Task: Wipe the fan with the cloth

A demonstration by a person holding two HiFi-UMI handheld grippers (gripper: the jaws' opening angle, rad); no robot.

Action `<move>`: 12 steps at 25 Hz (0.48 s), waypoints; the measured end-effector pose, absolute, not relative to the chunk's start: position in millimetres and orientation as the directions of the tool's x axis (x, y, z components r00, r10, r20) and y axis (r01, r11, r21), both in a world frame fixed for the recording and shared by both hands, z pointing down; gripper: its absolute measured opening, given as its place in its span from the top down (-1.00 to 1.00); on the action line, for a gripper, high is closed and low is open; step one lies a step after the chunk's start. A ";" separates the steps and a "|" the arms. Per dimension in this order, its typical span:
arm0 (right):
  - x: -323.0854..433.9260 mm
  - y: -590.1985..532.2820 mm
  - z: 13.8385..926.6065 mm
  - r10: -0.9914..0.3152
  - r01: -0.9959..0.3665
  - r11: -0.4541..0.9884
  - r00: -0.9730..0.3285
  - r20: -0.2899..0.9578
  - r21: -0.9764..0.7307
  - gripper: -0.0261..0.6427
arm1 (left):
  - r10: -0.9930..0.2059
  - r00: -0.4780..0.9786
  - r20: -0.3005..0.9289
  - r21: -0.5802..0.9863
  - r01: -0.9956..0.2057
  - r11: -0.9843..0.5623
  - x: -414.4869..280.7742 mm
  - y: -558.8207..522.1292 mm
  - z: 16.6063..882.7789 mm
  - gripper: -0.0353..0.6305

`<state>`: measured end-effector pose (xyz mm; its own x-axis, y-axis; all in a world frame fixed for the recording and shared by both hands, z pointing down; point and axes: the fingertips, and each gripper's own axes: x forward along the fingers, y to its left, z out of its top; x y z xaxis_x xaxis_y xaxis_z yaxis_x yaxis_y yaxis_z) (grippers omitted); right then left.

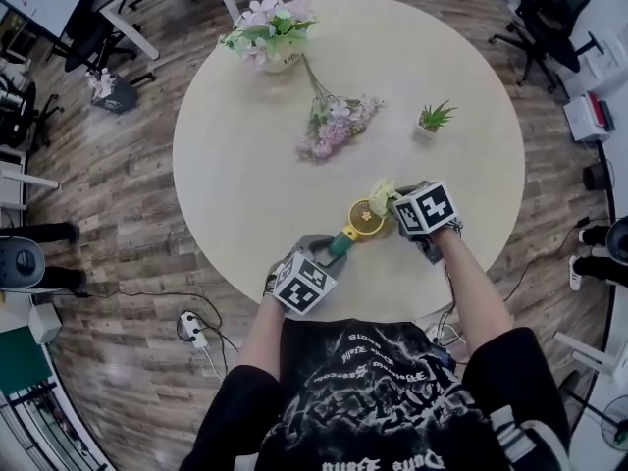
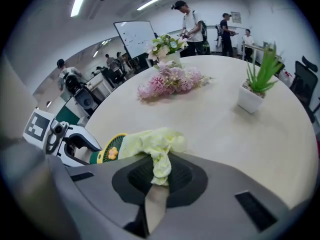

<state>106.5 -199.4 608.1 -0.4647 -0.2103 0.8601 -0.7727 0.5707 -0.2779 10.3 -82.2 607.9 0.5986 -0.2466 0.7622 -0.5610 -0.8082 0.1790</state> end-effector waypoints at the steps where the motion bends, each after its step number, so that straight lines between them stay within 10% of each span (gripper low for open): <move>1: 102.6 -204.1 607.9 -0.193 -0.752 0.603 -0.463 0.865 -0.268 0.81 | -0.251 0.602 0.758 0.178 -0.562 -0.808 10.3 -82.9 607.8 0.36; 12: 53.3 -221.3 606.8 0.047 -0.450 0.858 -0.412 0.910 -0.248 0.81 | -0.239 0.605 0.760 0.181 -0.549 -0.816 8.6 -82.6 605.9 0.36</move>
